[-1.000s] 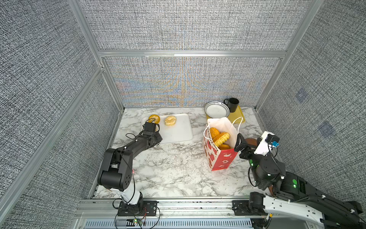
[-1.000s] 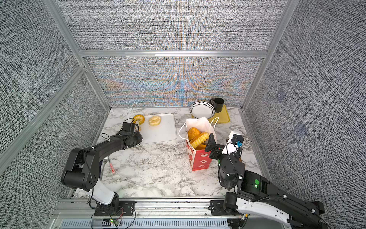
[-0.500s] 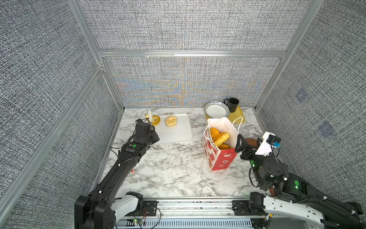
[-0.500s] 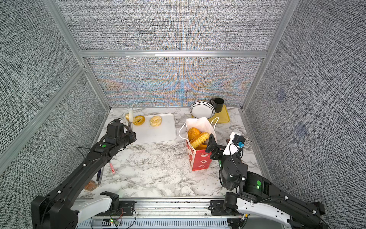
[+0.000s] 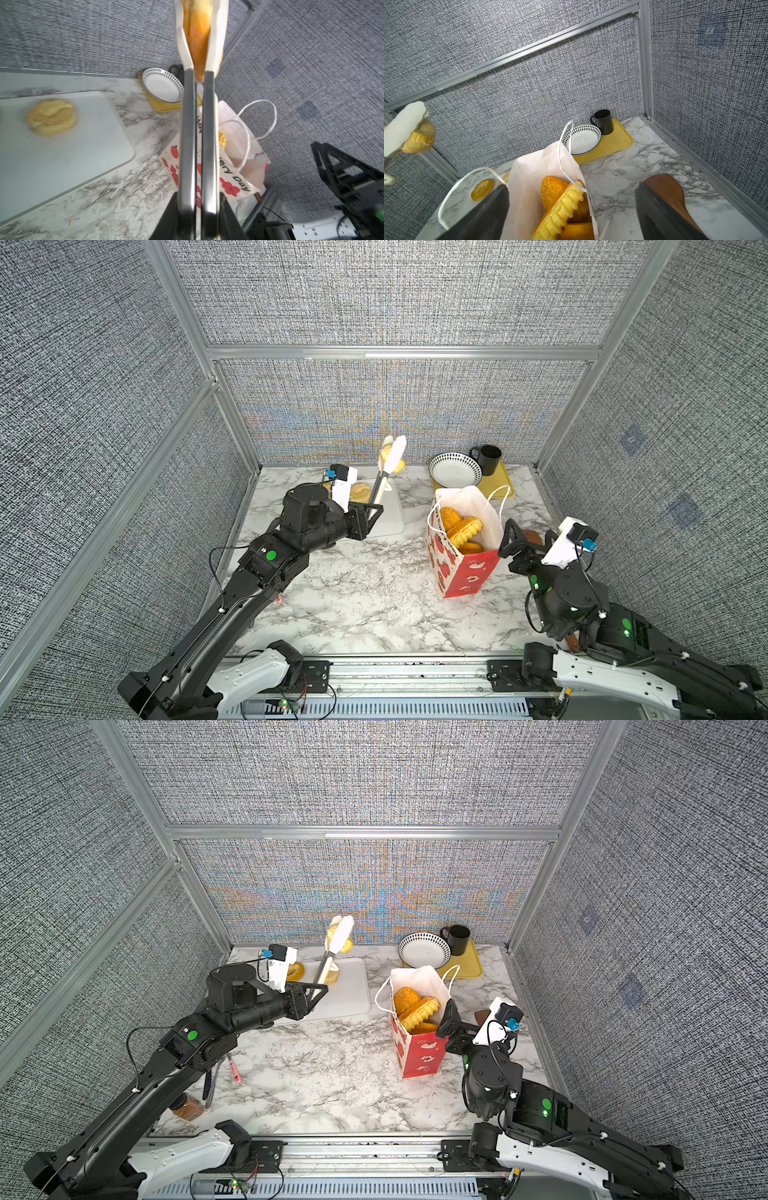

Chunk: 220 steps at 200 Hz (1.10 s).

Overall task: Pack bread into a paper bag
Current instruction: Place the fake bread in the paper bag.

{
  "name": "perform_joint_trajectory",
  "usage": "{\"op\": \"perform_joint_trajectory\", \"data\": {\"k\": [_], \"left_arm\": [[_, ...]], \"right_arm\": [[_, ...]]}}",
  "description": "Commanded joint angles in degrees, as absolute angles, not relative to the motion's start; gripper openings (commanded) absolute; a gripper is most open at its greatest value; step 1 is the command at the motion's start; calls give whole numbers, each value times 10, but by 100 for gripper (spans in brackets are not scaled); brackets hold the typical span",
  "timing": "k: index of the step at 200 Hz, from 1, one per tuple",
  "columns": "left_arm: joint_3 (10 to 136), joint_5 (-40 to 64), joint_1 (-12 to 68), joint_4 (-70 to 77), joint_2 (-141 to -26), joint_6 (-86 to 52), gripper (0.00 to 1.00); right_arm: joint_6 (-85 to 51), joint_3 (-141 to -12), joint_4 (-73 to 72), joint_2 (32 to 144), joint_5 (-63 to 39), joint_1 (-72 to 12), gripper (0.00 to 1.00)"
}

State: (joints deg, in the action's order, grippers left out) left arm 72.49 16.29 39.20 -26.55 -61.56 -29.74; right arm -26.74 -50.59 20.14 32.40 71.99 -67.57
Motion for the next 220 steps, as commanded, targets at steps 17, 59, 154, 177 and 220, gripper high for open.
{"op": "perform_joint_trajectory", "data": {"k": [17,59,154,177,220], "left_arm": [[786,187,487,-294,-690,-243,2],[856,149,562,-322,-792,-211,2],[877,101,568,-353,-832,-206,25],[875,98,568,-350,-829,-206,33],[875,106,568,-347,-821,-201,40]], "right_arm": [[-272,-504,200,315,731,-677,96],[-272,-503,203,309,729,-677,96],[-264,-499,194,298,719,-677,96],[-262,-498,192,299,720,-678,96],[-257,-495,185,301,718,-678,96]]}}
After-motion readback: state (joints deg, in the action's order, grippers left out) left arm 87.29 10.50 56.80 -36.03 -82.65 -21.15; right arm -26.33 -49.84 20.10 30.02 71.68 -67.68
